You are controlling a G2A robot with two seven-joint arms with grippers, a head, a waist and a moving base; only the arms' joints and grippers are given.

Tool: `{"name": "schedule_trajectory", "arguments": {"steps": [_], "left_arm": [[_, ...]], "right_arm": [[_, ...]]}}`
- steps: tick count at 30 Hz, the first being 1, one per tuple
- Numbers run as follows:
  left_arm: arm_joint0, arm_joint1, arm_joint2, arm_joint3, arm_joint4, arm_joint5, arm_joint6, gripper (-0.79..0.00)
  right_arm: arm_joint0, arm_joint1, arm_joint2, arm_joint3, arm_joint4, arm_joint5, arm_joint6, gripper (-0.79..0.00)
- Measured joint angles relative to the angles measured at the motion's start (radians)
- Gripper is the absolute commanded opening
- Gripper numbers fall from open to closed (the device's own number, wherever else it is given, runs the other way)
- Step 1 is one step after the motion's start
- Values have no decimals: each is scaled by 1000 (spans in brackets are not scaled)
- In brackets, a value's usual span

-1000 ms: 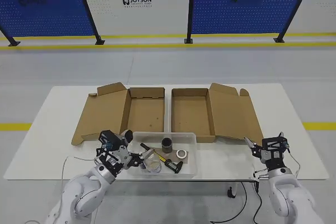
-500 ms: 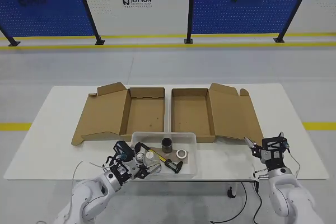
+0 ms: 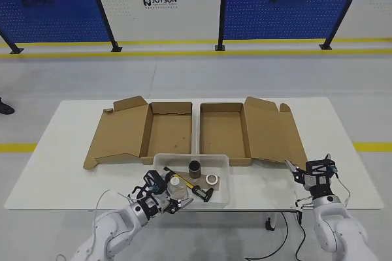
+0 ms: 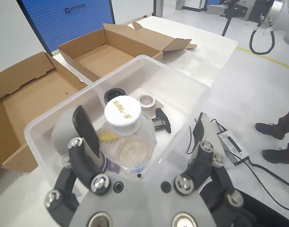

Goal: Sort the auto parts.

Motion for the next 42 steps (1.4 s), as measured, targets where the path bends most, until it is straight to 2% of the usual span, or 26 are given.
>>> {"name": "schedule_trajectory", "arguments": {"steps": [17,23,25,29,36,38,40,42], "left_arm": [[-24,0,34,53,46,60,13,0],[-28,-1,43,60,45,91,16,-62],[-29,-1,44,60,45,97,17,-148],[-30,-1,46,60,45,103,16,-151],[-32,1,45,66,45,105,20,-225],[-32,1,44,65,43,105,22,-413],[-32,2,44,64,44,106,25,-422],[-31,2,43,63,45,108,28,-474]], "right_arm": [[0,0,0,0,0,0,0,0],[0,0,0,0,0,0,0,0],[0,0,0,0,0,0,0,0],[0,0,0,0,0,0,0,0],[0,0,0,0,0,0,0,0],[0,0,0,0,0,0,0,0],[0,0,0,0,0,0,0,0],[0,0,0,0,0,0,0,0]]}}
